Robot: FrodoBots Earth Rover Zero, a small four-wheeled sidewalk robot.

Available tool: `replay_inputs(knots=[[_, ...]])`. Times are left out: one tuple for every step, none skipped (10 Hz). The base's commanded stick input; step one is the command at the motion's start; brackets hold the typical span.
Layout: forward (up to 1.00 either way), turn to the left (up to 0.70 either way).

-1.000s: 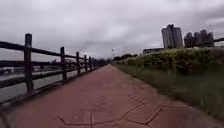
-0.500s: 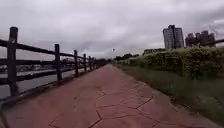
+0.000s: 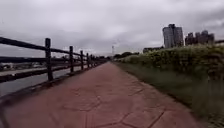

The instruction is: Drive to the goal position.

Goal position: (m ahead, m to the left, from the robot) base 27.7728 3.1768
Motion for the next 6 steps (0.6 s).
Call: replay_inputs(knots=[[1.00, 0.00], [1.00, 0.00], [1.00, 0.00], [1.00, 0.00], [1.00, 0.00], [1.00, 0.00]])
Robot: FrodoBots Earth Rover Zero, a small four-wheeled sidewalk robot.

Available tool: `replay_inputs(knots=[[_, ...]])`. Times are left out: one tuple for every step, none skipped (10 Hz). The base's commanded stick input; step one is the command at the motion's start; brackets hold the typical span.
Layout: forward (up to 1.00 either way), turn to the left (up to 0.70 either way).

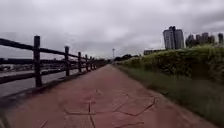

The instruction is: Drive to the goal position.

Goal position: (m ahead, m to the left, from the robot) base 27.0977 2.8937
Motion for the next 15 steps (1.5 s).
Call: replay_inputs(knots=[[1.00, 0.00], [1.00, 0.00], [1.00, 0.00], [1.00, 0.00], [1.00, 0.00], [1.00, 0.00], [1.00, 0.00], [1.00, 0.00], [1.00, 0.00], [1.00, 0.00], [1.00, 0.00], [1.00, 0.00], [1.00, 0.00], [1.00, 0.00], [1.00, 0.00]])
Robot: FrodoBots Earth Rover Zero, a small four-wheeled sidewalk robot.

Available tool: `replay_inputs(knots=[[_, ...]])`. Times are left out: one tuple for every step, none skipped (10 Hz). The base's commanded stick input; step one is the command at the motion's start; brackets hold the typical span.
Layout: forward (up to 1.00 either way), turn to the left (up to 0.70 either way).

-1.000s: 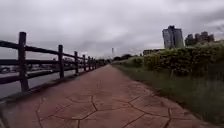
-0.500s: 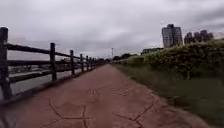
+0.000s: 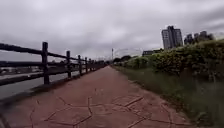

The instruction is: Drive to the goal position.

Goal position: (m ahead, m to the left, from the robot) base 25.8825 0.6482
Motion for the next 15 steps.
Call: replay_inputs(knots=[[1.00, 0.00], [0.99, 0.00], [0.99, 0.00], [0.99, 0.00], [0.99, 0.00], [0.99, 0.00], [0.99, 0.00], [0.99, 0.00], [0.99, 0.00], [0.99, 0.00], [0.99, 0.00], [0.99, 0.00], [0.99, 0.00], [0.99, 0.00], [0.99, 0.00]])
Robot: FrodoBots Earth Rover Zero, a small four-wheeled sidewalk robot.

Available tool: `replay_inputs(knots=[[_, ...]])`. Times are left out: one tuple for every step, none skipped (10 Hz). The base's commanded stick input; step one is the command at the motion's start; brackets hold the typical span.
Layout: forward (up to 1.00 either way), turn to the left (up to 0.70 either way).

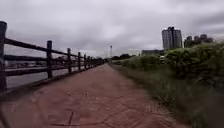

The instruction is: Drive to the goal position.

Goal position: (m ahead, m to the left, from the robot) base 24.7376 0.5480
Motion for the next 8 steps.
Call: replay_inputs(knots=[[0.99, 0.00], [0.99, 0.00], [0.99, 0.00], [0.99, 0.00], [0.99, 0.00], [1.00, 0.00], [1.00, 0.00], [1.00, 0.00]])
